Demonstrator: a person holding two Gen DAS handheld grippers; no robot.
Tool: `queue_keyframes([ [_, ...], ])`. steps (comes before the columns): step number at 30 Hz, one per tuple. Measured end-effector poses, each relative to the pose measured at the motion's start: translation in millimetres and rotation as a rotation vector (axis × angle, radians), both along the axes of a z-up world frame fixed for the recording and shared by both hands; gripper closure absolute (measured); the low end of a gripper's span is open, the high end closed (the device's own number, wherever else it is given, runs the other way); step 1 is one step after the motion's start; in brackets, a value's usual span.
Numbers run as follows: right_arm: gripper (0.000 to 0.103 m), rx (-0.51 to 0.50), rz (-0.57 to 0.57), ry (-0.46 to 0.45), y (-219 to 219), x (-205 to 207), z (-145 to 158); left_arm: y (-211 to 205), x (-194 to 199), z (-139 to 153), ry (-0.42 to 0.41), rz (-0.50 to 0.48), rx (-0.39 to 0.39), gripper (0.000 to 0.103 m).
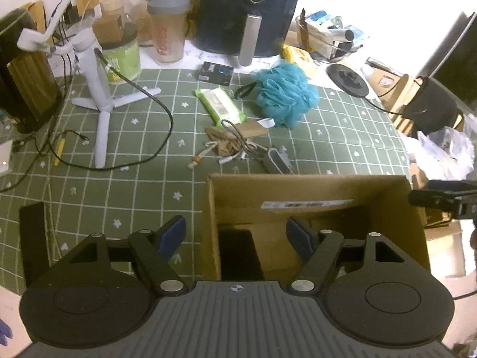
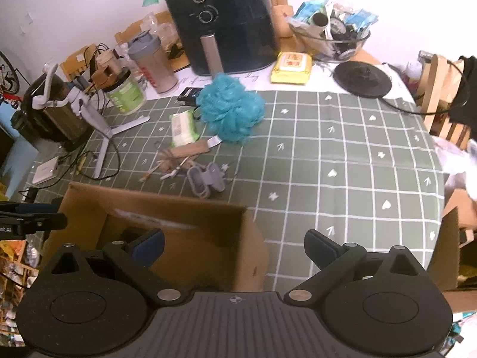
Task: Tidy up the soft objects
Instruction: 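Withdraw both grippers from the box and move the right gripper toward the teal sponge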
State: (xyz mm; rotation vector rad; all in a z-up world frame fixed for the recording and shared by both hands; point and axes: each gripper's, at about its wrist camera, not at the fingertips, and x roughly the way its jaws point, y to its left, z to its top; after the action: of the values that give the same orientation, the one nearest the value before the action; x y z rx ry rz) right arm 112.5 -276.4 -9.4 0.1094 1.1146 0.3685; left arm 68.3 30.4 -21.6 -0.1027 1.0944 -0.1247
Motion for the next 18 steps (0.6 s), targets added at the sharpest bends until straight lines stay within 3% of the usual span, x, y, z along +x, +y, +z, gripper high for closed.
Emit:
queue_keyframes([
  [8, 0.003, -0.042, 0.013, -0.054, -7, 25, 5, 1, 12, 9, -0.017, 0.006, 0.033, 0.029],
  [18, 0.003, -0.070, 0.110, -0.123, -7, 57, -2, 2, 20, 11, -0.014, 0.013, 0.023, 0.029],
])
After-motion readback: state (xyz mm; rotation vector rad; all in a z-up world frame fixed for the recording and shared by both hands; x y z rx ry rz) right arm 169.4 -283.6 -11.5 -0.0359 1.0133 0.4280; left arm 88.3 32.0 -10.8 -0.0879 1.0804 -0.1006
